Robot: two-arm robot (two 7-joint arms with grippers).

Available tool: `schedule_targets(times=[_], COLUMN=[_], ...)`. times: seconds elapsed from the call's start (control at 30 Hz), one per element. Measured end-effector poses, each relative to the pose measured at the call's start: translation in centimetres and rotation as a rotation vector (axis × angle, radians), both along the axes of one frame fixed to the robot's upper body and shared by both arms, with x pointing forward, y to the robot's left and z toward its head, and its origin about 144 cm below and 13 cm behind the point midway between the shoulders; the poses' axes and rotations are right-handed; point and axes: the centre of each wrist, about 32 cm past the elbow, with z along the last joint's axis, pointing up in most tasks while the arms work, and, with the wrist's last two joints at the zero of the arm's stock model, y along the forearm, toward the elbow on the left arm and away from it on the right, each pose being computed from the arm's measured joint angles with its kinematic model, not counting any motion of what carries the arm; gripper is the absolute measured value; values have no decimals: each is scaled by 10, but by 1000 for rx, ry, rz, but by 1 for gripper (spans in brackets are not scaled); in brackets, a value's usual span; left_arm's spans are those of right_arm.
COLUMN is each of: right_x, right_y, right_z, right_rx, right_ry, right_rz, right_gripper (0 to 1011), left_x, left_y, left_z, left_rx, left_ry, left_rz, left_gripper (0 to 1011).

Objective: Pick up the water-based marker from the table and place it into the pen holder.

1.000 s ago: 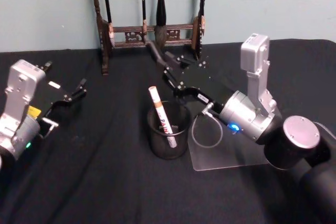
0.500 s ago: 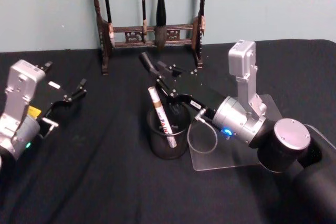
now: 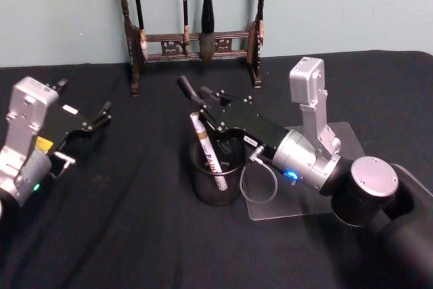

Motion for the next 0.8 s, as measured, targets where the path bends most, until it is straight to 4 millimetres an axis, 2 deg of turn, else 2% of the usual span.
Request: schedule_targets(times=[0.2,0.3,0.8], right_x=[0,0,1], right_y=[0,0,0], right_z=[0,0,1], right_rx=[0,0,1], right_ry=[0,0,-1], right_rz=[0,0,-2], right_gripper=[230,264,729], left_x=[0,0,0], left_y=[0,0,0], left_z=[0,0,0], left_rx=[0,0,0], left_ry=[0,0,0], left_rz=[0,0,0], left_gripper=[1001,1001,1001])
